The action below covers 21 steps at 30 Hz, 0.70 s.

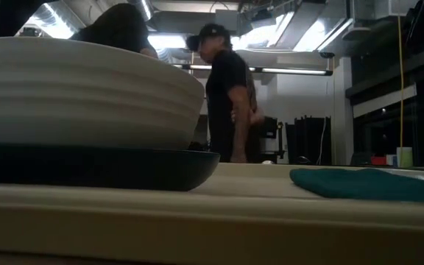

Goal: Set up tray
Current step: Put the orange knife on the napkin

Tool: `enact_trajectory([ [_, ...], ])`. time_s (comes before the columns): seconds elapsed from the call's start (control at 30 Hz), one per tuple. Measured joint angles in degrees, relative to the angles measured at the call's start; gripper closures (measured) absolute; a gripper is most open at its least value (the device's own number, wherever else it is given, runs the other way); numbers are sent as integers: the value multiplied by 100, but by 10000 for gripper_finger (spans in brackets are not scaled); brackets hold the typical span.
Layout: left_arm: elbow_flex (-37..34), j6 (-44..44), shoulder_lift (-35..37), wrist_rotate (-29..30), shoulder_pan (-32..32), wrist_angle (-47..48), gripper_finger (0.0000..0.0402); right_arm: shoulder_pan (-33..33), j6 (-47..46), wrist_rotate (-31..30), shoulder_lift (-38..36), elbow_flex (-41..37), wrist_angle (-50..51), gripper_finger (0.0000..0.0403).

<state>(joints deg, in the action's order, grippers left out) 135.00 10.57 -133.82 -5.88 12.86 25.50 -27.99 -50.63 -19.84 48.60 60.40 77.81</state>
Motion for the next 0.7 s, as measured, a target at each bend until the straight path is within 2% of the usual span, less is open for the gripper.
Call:
enact_trajectory([
  [0.7, -59, 129, -50, 114, 184, -28, 400, -1, 17, 0, 0, 0, 1, 258],
])
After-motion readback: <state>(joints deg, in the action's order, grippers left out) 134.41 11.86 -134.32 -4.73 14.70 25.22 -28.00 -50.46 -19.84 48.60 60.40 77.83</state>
